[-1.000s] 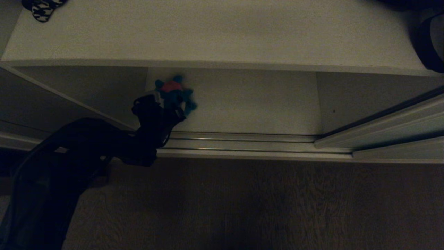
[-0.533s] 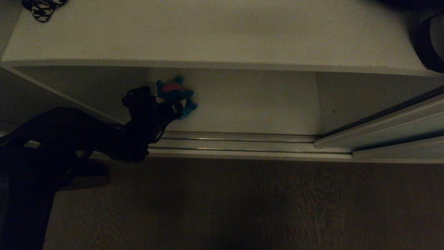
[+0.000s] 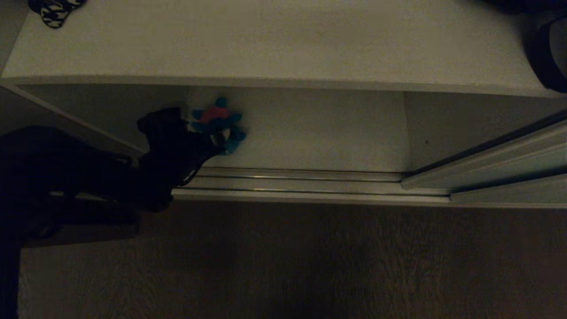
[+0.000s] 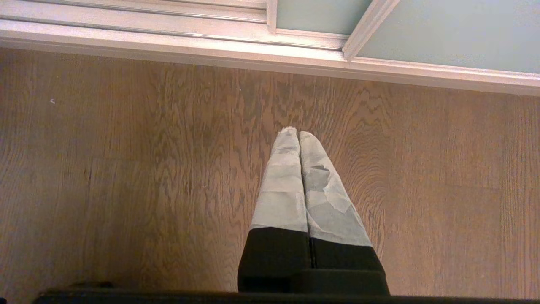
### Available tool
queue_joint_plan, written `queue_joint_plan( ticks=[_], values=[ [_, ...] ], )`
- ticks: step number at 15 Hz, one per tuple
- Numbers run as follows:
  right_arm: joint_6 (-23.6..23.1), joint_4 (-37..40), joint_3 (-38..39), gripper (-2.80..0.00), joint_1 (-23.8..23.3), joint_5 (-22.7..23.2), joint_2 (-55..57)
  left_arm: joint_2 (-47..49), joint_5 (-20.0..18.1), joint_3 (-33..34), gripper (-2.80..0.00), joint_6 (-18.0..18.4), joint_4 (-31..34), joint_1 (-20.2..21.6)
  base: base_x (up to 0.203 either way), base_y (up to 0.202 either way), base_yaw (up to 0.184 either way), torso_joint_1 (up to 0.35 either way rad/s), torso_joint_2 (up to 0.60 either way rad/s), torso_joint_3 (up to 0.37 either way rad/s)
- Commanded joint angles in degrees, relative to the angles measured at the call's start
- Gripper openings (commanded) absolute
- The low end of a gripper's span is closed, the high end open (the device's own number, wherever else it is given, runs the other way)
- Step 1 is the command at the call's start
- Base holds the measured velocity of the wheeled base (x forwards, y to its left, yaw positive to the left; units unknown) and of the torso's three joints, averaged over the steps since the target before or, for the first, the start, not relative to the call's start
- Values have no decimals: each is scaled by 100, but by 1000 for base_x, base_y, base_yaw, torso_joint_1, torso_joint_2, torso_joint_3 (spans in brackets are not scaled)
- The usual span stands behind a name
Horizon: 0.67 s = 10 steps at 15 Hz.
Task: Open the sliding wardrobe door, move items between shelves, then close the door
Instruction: Place the blue doll on the lower shelf
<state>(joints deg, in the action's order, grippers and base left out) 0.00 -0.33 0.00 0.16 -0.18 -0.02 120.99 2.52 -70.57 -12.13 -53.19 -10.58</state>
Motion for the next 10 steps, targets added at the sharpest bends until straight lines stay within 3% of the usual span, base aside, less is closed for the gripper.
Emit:
queue_joint_plan(
  ticks=[1,6,10],
  values=[
    [0,-2,0,-280,2,1,-6,-643,-31,353,-280,22,119,-11,0,0,0,0,0,0],
    [0,-2,0,-280,2,1,-6,-2299,-115,2011,-280,376,829,-129,0,0,0,0,0,0],
    [0,-2,0,-280,2,1,-6,-4591,-104,3320,-280,633,2204,-141,0,0,0,0,0,0]
  ],
)
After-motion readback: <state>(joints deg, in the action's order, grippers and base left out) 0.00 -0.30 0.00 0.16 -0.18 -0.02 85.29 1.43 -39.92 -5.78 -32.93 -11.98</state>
